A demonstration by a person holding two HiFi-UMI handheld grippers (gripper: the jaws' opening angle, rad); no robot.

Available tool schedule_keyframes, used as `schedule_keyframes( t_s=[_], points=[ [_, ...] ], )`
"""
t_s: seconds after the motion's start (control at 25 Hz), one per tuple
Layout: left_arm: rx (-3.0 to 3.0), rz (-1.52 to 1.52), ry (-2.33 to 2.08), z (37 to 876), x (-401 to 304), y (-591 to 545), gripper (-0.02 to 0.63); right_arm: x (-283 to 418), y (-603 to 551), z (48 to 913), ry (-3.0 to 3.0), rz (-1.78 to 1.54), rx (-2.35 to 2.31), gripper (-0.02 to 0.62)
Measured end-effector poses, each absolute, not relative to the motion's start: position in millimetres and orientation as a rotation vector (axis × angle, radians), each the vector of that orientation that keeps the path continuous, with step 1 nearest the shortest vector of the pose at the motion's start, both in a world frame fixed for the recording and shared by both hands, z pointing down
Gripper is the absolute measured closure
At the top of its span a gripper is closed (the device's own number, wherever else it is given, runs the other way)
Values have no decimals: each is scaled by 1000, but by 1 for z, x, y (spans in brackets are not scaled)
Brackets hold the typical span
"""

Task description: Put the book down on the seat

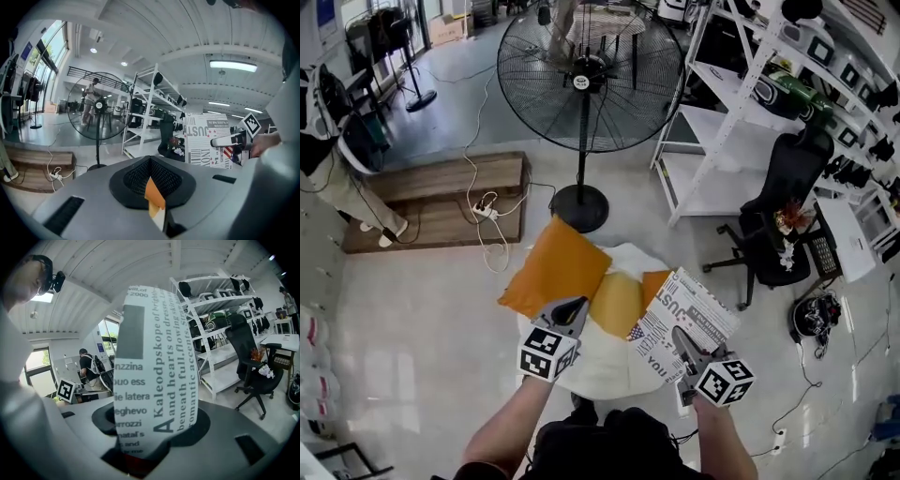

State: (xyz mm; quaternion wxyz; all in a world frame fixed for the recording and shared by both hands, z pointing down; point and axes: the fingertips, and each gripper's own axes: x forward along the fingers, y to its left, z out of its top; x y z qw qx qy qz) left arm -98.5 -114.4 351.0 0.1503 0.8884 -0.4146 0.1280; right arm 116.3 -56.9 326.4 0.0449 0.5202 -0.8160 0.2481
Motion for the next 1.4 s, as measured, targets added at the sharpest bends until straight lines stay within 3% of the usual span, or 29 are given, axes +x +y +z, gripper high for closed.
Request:
schedule_keyframes(
  t_s=[0.76,1.4],
  points=[
    [2426,442,-1091,469,-23,-173,604,137,-145,448,-2402,956,1393,344],
    [2304,574,-1107,667,0,-204,604,148,-172,679,-2253,1167,1170,344]
  ],
)
